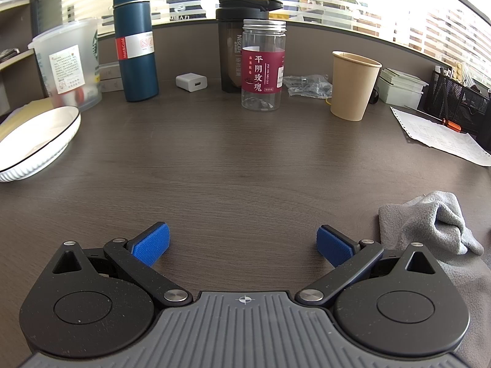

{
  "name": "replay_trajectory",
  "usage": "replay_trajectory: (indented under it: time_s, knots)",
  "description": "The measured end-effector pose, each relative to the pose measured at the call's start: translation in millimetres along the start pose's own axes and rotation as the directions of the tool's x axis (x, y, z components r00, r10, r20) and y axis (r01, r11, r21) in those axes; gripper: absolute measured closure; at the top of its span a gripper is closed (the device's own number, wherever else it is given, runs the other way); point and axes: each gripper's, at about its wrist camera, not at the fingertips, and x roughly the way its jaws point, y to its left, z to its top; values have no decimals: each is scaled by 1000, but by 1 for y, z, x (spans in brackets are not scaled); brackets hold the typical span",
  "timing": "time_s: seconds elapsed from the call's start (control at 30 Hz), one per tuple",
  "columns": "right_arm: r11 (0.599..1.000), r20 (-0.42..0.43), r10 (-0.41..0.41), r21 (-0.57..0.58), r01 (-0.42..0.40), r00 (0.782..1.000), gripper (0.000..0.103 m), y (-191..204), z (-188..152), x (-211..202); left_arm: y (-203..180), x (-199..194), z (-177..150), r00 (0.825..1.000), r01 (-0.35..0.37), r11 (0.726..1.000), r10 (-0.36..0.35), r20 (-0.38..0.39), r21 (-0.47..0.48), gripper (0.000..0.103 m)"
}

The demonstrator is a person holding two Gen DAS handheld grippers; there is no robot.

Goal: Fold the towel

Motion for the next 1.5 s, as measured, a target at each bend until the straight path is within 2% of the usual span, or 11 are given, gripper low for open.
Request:
replay_trajectory:
  time_s: [1.5]
  knots:
    - [1000, -4, -13, 9, 13, 1000, 0, 3, 0, -1, 1, 1, 3, 1000, 1, 1000, -1, 0, 6, 0]
